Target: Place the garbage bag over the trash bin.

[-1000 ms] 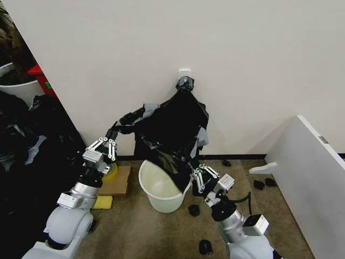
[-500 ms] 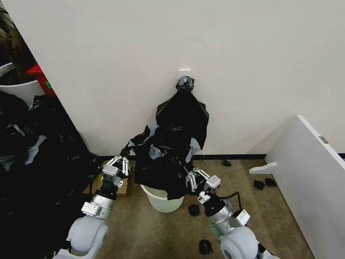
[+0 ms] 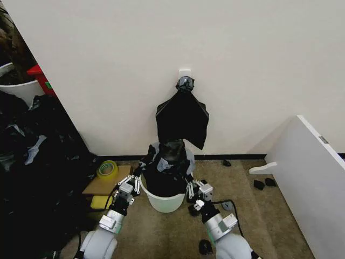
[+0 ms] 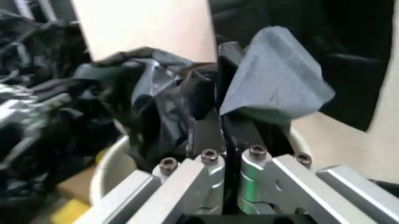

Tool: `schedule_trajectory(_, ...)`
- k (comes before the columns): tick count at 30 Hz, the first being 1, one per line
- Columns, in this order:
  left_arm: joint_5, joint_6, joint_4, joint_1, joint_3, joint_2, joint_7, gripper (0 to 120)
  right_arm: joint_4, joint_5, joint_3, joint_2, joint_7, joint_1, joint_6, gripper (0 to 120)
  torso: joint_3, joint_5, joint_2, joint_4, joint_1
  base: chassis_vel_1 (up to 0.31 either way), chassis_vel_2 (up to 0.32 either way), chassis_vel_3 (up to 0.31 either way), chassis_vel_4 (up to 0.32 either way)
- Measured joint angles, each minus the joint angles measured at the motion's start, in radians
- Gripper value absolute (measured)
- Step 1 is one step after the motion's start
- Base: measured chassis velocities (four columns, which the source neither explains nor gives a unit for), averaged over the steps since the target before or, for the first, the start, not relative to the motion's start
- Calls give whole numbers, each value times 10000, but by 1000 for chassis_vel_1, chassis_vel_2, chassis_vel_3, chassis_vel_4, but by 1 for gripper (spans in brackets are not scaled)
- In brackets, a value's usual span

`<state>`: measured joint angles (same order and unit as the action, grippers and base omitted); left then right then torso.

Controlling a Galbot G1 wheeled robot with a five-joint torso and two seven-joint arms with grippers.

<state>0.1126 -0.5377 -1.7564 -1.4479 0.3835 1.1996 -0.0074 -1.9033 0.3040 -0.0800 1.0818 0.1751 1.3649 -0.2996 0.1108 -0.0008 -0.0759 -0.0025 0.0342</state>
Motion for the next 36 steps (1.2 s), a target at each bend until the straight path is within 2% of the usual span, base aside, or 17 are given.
schedule_trajectory(5, 523, -73, -478, -93, 366, -265, -430, 0, -508, -58, -118, -34, -741, 60, -543, 0, -1, 2, 0, 0, 0, 0, 0, 0, 0)
schedule_trajectory(11, 892, -102, -505, 333, 596, -353, -726, 0, -320, 280, 28, 29, -1393, -271, -1073, 0, -1, 1, 0, 0, 0, 0, 0, 0, 0)
schedule_trajectory(16, 903, -198, -301, 535, 599, -347, -729, 0, 70, 900, 110, 131, -1518, -610, -1173, 0, 0, 1, 0, 0, 0, 0, 0, 0, 0)
schedule_trajectory(20, 1453, -540, 71, 615, 522, -123, -696, 0, 758, 1730, 243, 267, -1532, -933, -1249, 0, 0, 1, 0, 0, 0, 0, 0, 0, 0)
schedule_trajectory(24, 1721, -662, 274, 621, 389, -6, -664, 0, 1145, 1853, 246, 263, -1324, -960, -1166, 0, 0, 2, 0, 1, 1, 0, 0, 0, 0)
schedule_trajectory(29, 1822, -772, 468, 503, 186, 4, -555, 0, 1112, 873, 115, 31, -884, -558, -847, 0, 0, 2, 0, -1, 1, 0, 0, 0, 0)
schedule_trajectory(33, 1606, -699, 209, 143, 153, -305, -599, 0, 52, -524, 40, -646, -332, 216, -362, 0, -1, 2, 0, -2, 0, 0, 0, 0, 0)
schedule_trajectory(36, 1615, -492, -60, -64, 156, -430, -757, 0, -394, -757, 45, -944, -36, 530, -91, 0, -1, 2, 0, 1, 0, 0, 0, 0, 0)
